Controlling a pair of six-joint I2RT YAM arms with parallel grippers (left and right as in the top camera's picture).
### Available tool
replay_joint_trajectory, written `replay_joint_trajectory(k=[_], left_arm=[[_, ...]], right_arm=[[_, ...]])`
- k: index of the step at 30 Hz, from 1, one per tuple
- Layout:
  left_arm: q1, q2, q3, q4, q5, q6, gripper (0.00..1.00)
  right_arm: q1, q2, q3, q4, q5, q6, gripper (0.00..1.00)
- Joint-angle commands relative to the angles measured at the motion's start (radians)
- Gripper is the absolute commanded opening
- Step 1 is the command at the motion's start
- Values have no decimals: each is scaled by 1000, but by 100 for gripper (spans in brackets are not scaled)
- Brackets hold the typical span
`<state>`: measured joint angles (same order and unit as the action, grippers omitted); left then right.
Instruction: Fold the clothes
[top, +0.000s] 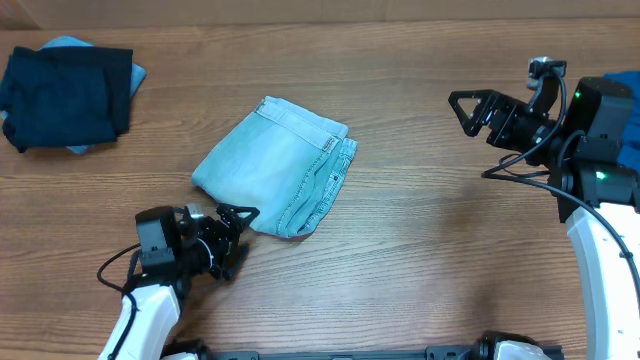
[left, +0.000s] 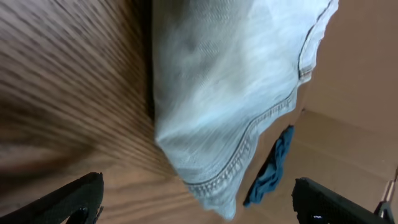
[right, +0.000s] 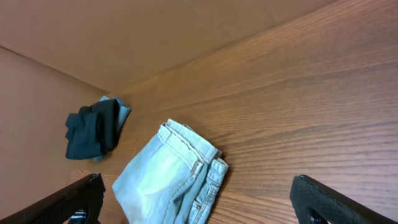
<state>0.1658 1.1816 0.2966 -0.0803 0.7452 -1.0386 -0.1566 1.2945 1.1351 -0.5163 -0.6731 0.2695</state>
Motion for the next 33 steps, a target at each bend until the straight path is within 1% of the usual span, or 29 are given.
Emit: replay_joint_trajectory(k=[1,6,10,13,19,24,27,30,33], left_arm=[[4,-10,-15,12,-72,-26,100],[4,4,-15,26,-157,-21,100],[3,55,-15,30,-213,-52,100],[2,114,-14,76,-222,-55,100],[-53,269,9,252,-232,-65,99],[-115,414,97,289,-239,-55,98],[-148,484,154,287,-229,-55,93],[-166,500,166,287,-249,-70,85],[-166,499,166,287,-268,-68,72]], right_arm=[[-2,-2,22,-4,-1,-9,100],[-2,-2,22,-11,-2,-9,100],[-2,-2,22,-14,-2,-8,100],[-2,-2,22,-14,-2,-9,100],[-2,-2,22,-14,-2,-8,100],[-2,-2,22,-14,-1,-8,100],[-2,-2,22,-14,-2,-8,100],[-2,-2,22,-18,-2,-8,100],[-2,-2,22,-21,-2,-8,100]])
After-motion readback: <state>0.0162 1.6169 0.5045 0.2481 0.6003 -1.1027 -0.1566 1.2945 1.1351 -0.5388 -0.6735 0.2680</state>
